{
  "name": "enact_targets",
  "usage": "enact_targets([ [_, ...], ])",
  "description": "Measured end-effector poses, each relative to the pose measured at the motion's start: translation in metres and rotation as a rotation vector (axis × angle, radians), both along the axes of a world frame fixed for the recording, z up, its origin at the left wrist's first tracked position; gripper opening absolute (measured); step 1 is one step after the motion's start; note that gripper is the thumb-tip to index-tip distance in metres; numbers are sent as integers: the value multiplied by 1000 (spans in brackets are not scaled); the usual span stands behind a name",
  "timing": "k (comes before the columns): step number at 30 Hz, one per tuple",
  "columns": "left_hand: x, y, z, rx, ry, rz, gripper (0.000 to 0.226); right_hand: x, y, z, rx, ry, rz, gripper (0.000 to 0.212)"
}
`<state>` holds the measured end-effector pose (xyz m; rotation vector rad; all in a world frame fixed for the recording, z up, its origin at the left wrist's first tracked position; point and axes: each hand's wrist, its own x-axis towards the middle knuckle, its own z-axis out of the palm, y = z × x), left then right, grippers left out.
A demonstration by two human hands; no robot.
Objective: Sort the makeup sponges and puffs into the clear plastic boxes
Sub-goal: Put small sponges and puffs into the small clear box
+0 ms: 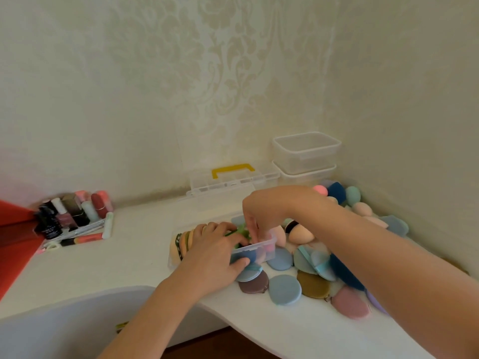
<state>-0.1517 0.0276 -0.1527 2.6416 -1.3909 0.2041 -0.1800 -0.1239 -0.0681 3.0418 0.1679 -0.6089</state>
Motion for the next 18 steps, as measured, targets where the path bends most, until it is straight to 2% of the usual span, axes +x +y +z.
enact_targets([
  [4,1,-1,-1,-15,1,16,37,9,6,-18,-178,-75,22,19],
  [8,1,-1,-2,-19,-14,7,39,4,2,-29,-158,-169,-23,27],
  [11,2,0,-2,-7,-12,-13,40,-5,-4,-22,-35,-190,-51,18],
  [14,6,3,-1,-63,72,-60,44,-16,-16,-11,184,-220,-82,12],
  [16,7,6,-2,-212,124,-123,50,-20,-22,-6,333,-338,-153,8],
  [18,5,10,-2,-398,116,-185,53,-13,-29,-4,442,-557,-283,17],
])
